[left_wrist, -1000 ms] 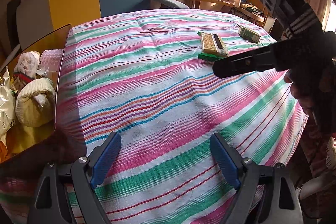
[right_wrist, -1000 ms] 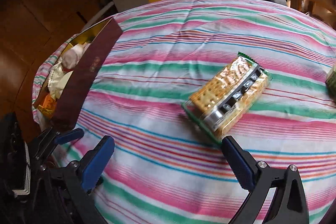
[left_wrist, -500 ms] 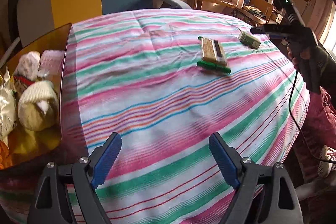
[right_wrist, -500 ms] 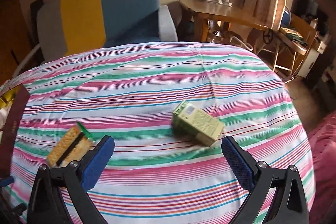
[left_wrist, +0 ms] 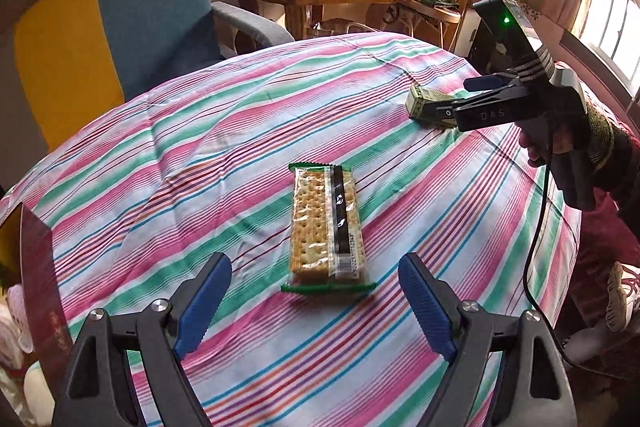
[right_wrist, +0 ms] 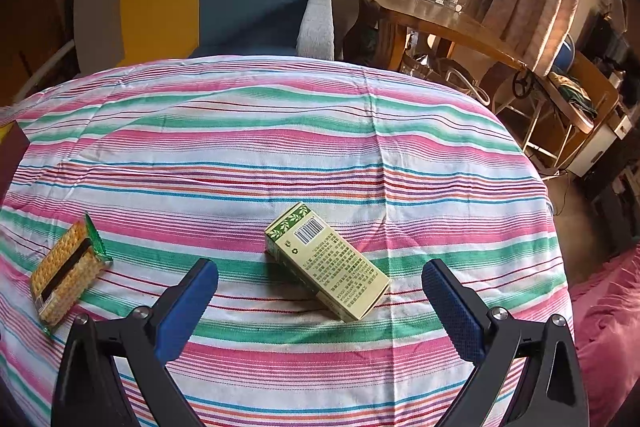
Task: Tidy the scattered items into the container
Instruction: 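Close the right tool on the green box while the left tool closes on the cracker pack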
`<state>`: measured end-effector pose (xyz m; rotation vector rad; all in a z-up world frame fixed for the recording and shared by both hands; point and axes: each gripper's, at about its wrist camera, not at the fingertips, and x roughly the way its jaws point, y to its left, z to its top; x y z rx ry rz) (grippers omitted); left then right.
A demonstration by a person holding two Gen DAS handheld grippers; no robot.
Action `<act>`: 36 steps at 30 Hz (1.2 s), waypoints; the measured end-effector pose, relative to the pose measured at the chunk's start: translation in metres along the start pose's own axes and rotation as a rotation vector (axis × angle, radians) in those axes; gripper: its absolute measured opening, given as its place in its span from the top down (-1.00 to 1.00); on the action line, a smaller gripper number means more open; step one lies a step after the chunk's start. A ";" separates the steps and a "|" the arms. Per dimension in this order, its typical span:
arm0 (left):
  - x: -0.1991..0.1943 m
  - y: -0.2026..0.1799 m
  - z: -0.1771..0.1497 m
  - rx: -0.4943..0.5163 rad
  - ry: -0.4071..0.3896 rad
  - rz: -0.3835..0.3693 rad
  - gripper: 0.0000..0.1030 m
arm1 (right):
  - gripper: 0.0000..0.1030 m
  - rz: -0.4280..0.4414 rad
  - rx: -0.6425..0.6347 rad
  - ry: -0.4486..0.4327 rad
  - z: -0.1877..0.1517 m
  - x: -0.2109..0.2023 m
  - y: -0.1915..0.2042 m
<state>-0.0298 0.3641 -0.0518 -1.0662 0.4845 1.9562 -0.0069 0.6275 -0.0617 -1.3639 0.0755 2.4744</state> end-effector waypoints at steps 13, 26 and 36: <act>0.049 0.006 0.012 -0.021 0.089 0.003 -0.33 | -0.12 0.036 -0.004 0.052 -0.009 0.015 -0.004; 0.030 0.009 -0.011 -0.064 0.086 -0.023 0.00 | 0.37 0.075 0.074 0.023 -0.025 0.000 0.020; -0.011 0.029 -0.066 -0.183 0.068 -0.015 0.00 | 0.41 0.202 0.174 -0.031 -0.067 -0.041 0.088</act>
